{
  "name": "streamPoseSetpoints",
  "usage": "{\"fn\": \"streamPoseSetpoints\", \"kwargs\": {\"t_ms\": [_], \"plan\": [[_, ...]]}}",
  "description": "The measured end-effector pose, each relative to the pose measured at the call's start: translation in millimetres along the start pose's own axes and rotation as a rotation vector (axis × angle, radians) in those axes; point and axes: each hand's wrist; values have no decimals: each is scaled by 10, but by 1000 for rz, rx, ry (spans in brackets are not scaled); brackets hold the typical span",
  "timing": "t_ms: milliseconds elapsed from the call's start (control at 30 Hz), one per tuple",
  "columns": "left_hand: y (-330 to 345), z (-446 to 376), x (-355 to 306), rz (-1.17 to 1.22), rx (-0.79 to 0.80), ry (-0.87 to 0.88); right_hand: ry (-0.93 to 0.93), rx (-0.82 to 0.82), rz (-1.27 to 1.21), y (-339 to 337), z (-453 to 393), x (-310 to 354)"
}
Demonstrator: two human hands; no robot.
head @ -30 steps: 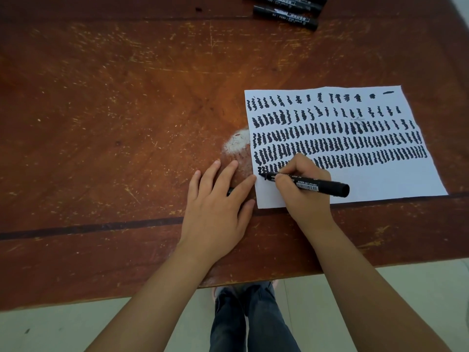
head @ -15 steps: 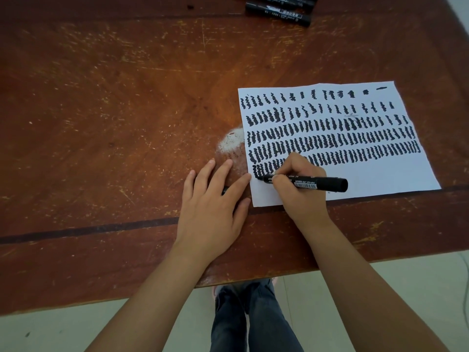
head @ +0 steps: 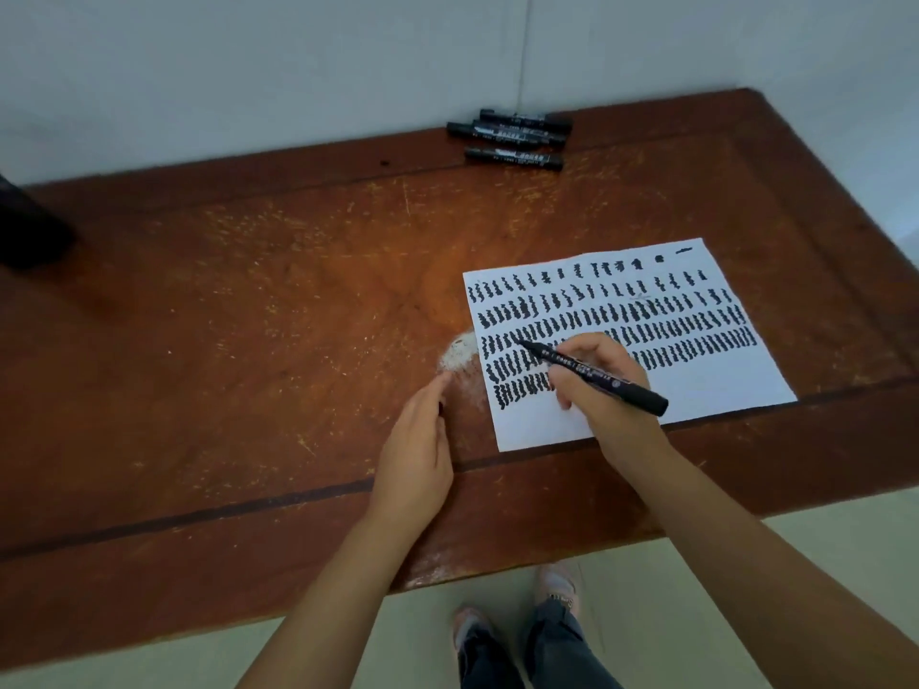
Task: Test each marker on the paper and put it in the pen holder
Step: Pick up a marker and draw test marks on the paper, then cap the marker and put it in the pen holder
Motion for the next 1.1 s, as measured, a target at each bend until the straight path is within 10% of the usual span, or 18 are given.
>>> {"fn": "streamPoseSetpoints", "kwargs": {"t_ms": [333,600,1100], "plan": [[-376,14,-1135,457,-190,-67,-270,28,-179,-502,123,1060],[-616,67,-1947,379,-203,288,-581,-11,-291,-876,136,1787],[-765,-53,-2384,197,-93,455,-521,252,-247,-969,-54,2144]]}}
Point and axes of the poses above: each hand's wrist, its own z-axis away from the middle knuckle, its own y-axis out of the palm, x = y × z, and after that the axes turned 12 degrees about z, right-handed
